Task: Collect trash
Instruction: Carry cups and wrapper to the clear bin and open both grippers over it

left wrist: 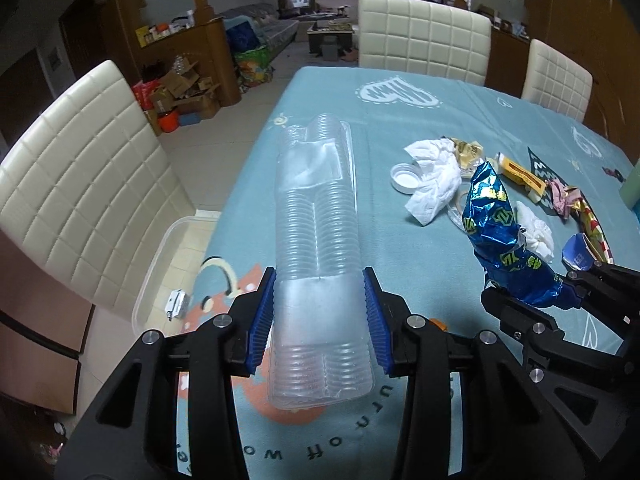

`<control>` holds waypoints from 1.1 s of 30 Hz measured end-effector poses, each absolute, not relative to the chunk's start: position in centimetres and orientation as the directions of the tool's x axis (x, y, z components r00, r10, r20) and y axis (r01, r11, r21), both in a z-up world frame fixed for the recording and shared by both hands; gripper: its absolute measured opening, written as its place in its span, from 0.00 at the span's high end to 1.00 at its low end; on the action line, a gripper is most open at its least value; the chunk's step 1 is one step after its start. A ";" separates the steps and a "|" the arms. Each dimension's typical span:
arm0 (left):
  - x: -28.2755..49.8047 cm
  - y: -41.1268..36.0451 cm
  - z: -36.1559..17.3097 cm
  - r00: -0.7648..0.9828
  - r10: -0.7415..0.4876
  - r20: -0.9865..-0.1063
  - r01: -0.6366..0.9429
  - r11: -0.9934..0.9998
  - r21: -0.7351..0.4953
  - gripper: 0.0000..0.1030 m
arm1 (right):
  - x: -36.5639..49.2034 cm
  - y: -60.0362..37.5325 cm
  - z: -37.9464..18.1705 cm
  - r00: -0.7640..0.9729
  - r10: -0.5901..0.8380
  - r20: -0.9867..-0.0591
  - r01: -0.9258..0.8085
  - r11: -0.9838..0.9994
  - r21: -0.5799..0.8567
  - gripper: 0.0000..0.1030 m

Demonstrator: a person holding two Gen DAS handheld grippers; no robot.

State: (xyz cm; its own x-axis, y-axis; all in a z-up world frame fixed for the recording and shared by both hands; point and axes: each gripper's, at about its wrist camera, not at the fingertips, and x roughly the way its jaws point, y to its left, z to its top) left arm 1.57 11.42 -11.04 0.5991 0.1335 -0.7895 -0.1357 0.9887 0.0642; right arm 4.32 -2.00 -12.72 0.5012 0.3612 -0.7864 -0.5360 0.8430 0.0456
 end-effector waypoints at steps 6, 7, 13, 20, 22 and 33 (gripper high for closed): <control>0.0 13.0 -10.6 0.593 0.178 -0.785 -0.197 0.978 0.073 0.57 | 3.9 0.1 -12.3 0.482 0.401 -0.779 -0.595 0.802 0.045 0.76; -0.2 13.3 -10.6 0.591 0.186 -0.785 -0.209 0.975 0.074 0.57 | 3.9 0.4 -12.3 0.477 0.407 -0.779 -0.604 0.796 0.047 0.76; -2.0 15.5 -10.6 0.569 0.239 -0.787 -0.288 0.954 0.081 0.57 | 3.4 2.9 -12.4 0.441 0.445 -0.779 -0.664 0.746 0.050 0.76; -4.1 18.2 -10.8 0.540 0.287 -0.791 -0.374 0.924 0.080 0.57 | 2.2 5.7 -12.3 0.405 0.483 -0.777 -0.723 0.689 0.052 0.76; -4.7 18.9 -10.8 0.535 0.296 -0.791 -0.393 0.916 0.076 0.57 | 1.8 6.5 -12.2 0.395 0.491 -0.776 -0.743 0.668 0.044 0.76; -5.7 21.7 -10.4 0.518 0.358 -0.777 -0.470 0.878 0.091 0.57 | 1.8 10.0 -11.1 0.394 0.525 -0.754 -0.797 0.604 0.004 0.76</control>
State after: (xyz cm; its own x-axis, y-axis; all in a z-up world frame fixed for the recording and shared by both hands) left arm -5.69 21.74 -10.43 0.5182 0.3578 -0.7769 -0.4700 0.8780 0.0909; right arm 1.80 10.03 -11.07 0.3937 0.5254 -0.7542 -0.7972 0.6037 0.0044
